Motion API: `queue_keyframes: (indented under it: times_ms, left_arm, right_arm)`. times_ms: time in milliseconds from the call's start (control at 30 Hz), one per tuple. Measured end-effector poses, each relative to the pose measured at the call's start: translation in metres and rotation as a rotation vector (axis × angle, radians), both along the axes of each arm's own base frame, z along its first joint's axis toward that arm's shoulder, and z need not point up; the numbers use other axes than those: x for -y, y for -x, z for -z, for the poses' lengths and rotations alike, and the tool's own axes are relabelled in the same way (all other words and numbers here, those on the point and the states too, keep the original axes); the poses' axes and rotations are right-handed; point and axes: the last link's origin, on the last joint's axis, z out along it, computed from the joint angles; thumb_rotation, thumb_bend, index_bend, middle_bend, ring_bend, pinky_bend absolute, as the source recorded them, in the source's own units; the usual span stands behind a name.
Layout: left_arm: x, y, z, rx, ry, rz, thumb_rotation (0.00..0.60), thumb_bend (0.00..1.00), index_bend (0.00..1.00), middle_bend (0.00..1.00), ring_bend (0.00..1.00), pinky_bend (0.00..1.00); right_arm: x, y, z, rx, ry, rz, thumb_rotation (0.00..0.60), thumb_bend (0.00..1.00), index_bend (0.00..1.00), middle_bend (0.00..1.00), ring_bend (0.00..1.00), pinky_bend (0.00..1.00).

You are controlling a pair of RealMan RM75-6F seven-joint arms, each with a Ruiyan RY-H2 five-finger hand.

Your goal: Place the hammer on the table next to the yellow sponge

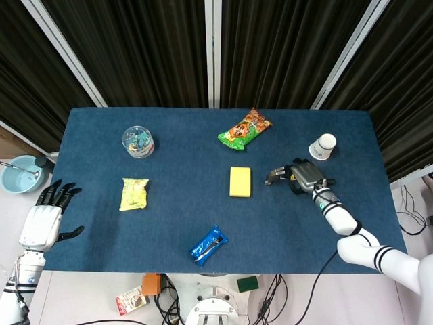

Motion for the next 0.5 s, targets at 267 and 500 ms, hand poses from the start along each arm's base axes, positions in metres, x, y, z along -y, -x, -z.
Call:
queue_keyframes:
  times_ms: [267, 500]
  left_arm:
    - [0.0026, 0.0042, -0.0007, 0.008, -0.005, -0.01, 0.6, 0.06, 0.19, 0.13, 0.02, 0.12]
    - [0.0035, 0.0059, -0.0006, 0.009, -0.006, -0.011, 0.6, 0.06, 0.19, 0.13, 0.02, 0.12]
  right_arm:
    - [0.0013, 0.0025, 0.0013, -0.002, 0.002, 0.006, 0.6, 0.54, 0.44, 0.42, 0.18, 0.24]
    - [0.0019, 0.0009, 0.0023, 0.0, 0.003, -0.003, 0.6, 0.57, 0.47, 0.44, 0.19, 0.25]
